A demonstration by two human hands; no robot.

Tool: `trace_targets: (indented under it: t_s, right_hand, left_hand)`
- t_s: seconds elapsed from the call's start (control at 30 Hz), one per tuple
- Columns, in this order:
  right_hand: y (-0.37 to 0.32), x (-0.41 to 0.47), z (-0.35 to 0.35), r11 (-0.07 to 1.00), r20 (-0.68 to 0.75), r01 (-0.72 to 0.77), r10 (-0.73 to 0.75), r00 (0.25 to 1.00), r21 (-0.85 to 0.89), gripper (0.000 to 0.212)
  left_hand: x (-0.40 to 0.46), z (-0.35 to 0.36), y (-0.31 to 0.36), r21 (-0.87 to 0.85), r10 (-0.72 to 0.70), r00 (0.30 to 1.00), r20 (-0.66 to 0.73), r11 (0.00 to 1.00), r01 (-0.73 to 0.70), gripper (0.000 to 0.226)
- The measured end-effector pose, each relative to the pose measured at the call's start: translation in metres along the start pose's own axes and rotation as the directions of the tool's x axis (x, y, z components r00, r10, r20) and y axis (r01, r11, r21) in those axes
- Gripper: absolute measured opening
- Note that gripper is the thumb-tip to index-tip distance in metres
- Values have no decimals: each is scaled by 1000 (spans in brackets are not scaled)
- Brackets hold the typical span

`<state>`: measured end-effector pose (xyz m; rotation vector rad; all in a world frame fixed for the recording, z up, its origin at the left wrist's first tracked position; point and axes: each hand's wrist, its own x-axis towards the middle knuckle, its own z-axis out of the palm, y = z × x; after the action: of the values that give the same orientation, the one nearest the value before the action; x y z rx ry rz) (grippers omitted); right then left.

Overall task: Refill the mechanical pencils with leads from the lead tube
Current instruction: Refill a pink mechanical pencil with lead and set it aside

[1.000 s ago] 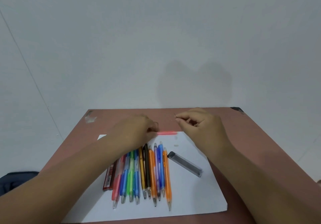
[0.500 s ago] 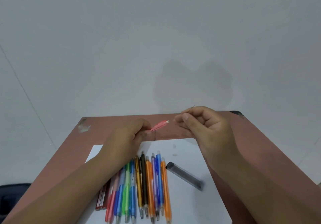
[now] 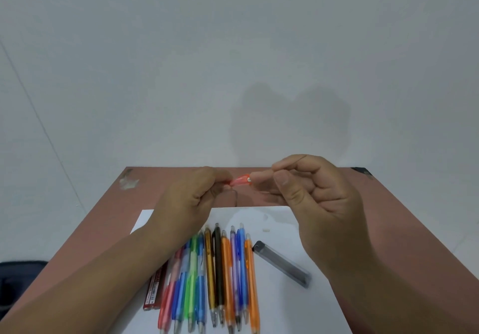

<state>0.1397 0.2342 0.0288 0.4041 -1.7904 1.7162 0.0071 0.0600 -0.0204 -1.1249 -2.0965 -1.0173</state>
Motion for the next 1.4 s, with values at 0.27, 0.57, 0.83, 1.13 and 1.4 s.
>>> trace_targets:
  t_s: [0.27,0.57,0.83,1.13,1.4]
  right_hand:
    - [-7,0,3,994,-40,-48,52,998,93,13]
    - [-2,0,0,999,-60,-35,35,998,7,12]
    - [2,0,-1,999,-59,2,-5,998,-52,12]
    - [1,0,-1,997,-42,38,-41,998,-71,12]
    - [5,0,-2,992,-30,75,-79,996,-104,13]
  left_hand:
    - [-1,0,1,23,33,999,-10,999,-32,23]
    - [0,-1,1,64,45,999,-2,997,-45,21]
    - [0,-1,4,43,59,998,5,997,-59,21]
    - [0,-1,4,44,80,997,1,996,-80,18]
    - [1,0,5,39,93,996,7,995,-93,17]
